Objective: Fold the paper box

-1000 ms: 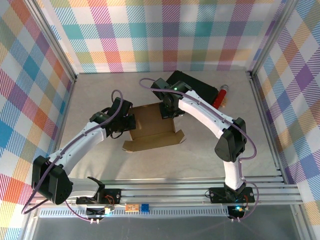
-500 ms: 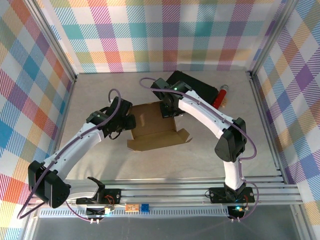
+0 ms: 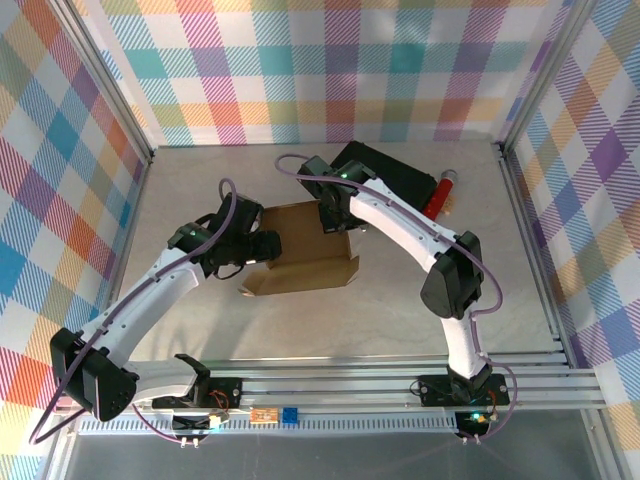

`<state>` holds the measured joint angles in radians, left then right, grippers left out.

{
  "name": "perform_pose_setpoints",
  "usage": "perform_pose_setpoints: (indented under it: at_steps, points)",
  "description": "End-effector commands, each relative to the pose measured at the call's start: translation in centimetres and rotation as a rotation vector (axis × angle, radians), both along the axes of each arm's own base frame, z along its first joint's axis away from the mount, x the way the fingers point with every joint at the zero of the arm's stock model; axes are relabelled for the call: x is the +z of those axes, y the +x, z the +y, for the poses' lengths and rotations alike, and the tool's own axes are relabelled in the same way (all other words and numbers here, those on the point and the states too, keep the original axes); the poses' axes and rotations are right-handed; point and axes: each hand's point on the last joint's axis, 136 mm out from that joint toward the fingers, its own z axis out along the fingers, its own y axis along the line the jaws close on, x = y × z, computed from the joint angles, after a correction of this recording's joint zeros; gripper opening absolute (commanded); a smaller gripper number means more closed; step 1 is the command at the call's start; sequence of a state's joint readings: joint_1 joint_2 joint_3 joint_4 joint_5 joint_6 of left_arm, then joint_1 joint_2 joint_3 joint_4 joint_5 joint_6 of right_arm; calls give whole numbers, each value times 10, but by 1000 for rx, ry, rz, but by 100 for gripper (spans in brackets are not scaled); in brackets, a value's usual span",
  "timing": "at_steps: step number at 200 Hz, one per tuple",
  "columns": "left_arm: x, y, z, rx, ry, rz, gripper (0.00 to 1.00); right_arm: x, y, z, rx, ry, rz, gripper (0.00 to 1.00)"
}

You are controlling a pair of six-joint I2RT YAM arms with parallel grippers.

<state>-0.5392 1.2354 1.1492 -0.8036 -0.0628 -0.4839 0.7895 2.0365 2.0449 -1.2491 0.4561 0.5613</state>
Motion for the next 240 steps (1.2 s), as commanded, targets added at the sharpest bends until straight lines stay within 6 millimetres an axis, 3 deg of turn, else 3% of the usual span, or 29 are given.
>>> perform_pose_setpoints:
  at_steps: [1, 29, 68, 104, 165, 219, 240]
  points:
    - [-2, -6, 17, 33, 74, 12, 61, 9, -4, 0, 11, 26, -10, 0]
    - [-35, 3, 11, 25, 26, 75, 66, 8, -7, 5, 26, 57, 7, 0]
    - [-47, 32, 10, 35, -25, 37, 67, 8, -12, 10, 53, 94, 25, 0]
    - [-61, 34, 18, 41, -2, 51, 63, 11, -14, 11, 67, 110, 24, 0]
    - [-82, 28, 26, 48, 22, 83, 43, 15, -12, 15, 72, 126, 22, 0]
    - [-80, 39, 37, 78, 92, 55, 0, 15, -13, 16, 75, 133, 26, 0]
    - [-75, 41, 49, 127, 153, 45, 0, 15, -14, 13, 61, 126, 22, 0]
